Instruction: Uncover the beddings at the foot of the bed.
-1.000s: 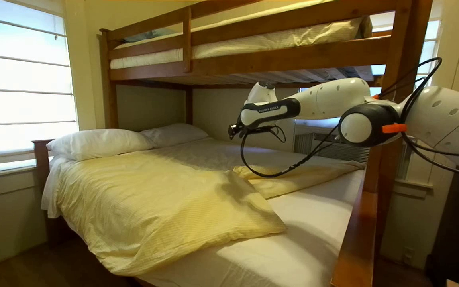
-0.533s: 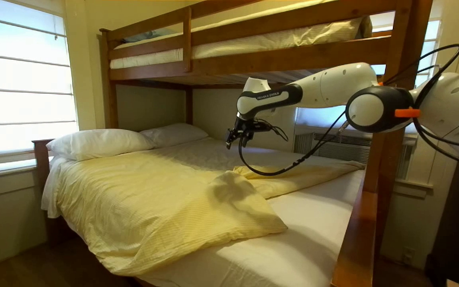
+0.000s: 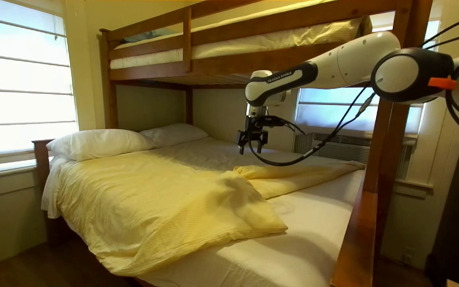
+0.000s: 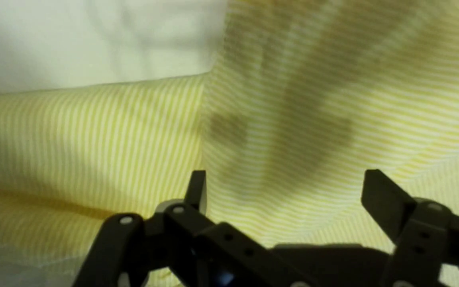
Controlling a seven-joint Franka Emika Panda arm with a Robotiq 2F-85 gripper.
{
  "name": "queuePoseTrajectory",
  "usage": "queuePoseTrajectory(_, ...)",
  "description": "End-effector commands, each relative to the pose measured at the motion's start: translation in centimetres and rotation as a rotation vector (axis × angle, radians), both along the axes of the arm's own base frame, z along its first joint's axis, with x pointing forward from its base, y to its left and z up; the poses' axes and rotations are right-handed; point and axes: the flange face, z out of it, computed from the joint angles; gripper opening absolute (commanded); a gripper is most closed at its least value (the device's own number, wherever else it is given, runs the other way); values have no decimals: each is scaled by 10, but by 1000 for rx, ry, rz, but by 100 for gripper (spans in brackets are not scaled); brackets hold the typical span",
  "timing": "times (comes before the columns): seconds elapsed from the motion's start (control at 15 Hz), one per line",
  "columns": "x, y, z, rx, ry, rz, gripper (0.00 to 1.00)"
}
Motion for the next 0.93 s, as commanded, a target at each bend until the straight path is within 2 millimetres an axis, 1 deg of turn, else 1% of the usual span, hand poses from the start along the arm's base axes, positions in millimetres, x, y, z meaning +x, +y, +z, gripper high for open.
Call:
queuePoseTrajectory(0.0,-44,12,-9,97,72,-46,100)
queuePoseTrajectory(0.4,-100,27,-36,137,144,-42,100)
queuePoseTrajectory(0.47,-109,28,-39,126,143,-40,100)
queuePoseTrajectory(0.53,-116,22,-43,98,117,-36,100)
queuePoseTrajectory(0.6,-87,22,-42,112,149,-32,100)
queuePoseTrajectory(0.73,-100,20,-46,107,136,-38,100)
queuePoseTrajectory(0.87,-106,19,-47,106,133,-42,100)
